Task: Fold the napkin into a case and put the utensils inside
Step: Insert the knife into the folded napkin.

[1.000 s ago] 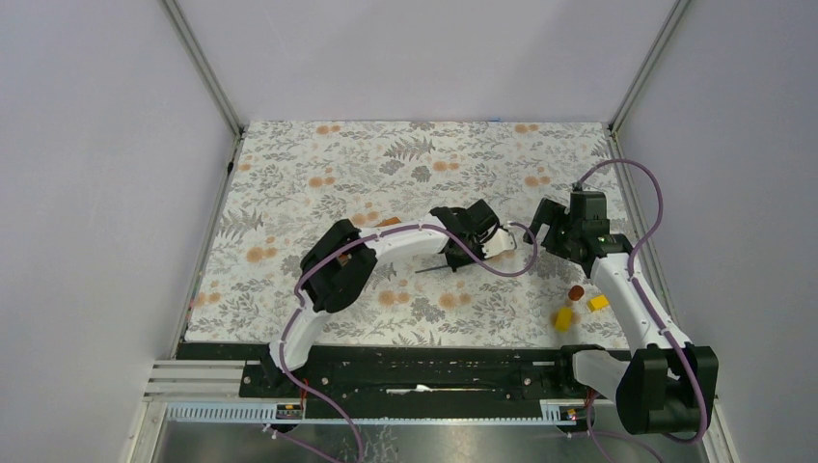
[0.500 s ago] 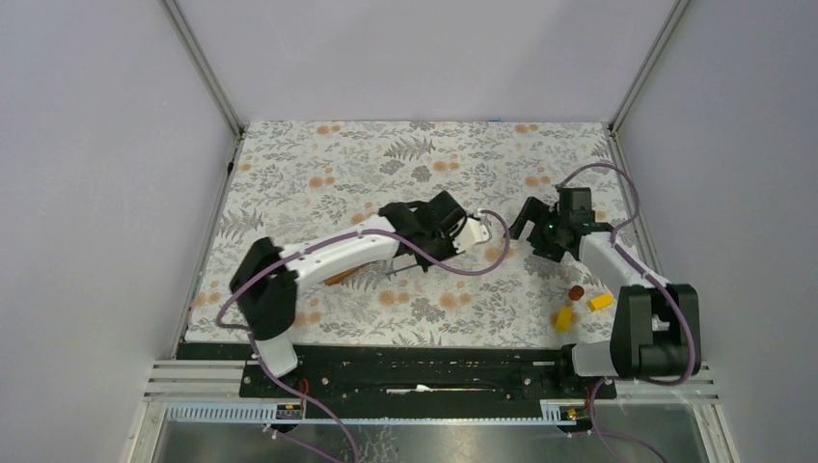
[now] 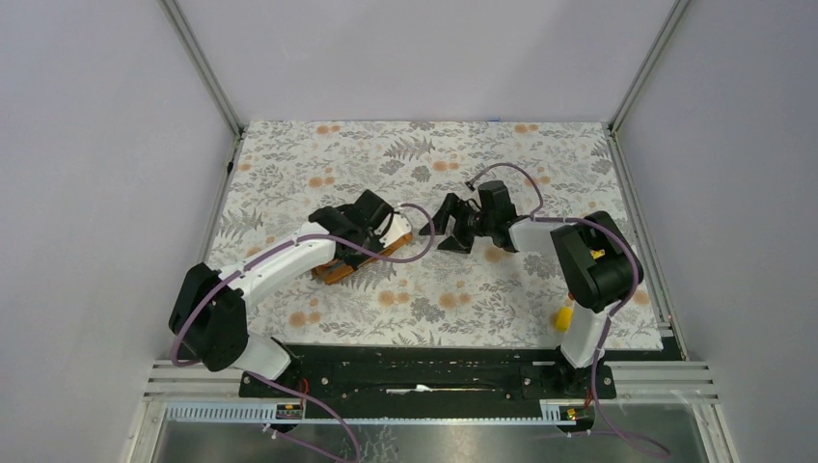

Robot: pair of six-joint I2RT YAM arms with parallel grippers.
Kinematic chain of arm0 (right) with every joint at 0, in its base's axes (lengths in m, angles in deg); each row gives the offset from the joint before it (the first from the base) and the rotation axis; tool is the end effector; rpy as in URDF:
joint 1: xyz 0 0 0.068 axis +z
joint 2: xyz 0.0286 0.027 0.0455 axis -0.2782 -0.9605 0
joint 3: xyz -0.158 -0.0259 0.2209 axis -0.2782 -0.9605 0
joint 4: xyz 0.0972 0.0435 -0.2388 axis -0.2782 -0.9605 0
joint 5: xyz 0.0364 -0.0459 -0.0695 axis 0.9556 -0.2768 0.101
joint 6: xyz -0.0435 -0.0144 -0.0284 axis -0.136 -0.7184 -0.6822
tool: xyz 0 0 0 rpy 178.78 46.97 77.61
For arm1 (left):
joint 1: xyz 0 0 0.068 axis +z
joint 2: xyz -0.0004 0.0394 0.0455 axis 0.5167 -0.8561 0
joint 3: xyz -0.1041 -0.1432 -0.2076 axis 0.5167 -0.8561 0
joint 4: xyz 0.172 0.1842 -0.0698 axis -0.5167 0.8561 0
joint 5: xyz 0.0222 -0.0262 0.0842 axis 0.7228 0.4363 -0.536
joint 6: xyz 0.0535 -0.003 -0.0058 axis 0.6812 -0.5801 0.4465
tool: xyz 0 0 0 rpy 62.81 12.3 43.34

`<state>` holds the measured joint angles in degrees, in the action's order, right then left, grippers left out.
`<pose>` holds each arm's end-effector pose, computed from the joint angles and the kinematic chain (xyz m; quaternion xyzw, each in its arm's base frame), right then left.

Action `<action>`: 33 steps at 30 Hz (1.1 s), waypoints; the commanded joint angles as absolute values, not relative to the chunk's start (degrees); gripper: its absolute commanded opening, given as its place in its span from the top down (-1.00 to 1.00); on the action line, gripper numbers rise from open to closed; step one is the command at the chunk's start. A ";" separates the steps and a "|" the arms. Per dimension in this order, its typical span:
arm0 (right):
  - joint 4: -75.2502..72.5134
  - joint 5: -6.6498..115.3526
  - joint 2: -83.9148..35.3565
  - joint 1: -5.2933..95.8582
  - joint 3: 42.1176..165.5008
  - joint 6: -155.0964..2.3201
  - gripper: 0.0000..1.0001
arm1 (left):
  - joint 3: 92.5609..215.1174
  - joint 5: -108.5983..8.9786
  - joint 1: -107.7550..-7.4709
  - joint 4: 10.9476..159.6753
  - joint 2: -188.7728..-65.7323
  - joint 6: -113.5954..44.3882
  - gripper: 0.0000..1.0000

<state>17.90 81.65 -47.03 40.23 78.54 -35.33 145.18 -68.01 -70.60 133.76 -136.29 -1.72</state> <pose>0.3221 0.1662 0.1499 0.0381 0.8558 0.4749 0.2014 0.2254 -0.1777 0.2442 0.4795 0.8511 0.0529 0.2072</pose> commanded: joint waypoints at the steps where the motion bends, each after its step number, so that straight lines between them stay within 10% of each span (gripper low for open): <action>1: 24.80 84.54 -51.28 41.29 84.05 -31.26 -0.76 | 141.46 -73.26 -69.33 131.48 -132.81 -0.89 1.00; 12: 25.30 85.05 -55.56 43.91 85.62 -32.13 -0.75 | 139.45 -74.64 -66.83 130.71 -137.13 -1.26 1.00; 23: 28.39 85.19 -62.72 44.29 87.87 -30.04 0.00 | 140.35 -73.60 -66.14 126.49 -143.16 -0.27 1.00; 33: 28.56 83.98 -67.60 45.39 91.05 -30.03 0.13 | 142.01 -72.26 -64.79 124.12 -146.03 1.08 1.00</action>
<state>28.70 85.39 -65.04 44.67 89.43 -29.34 139.73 -73.03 -65.40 126.68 -145.14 -0.24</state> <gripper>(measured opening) 0.437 0.019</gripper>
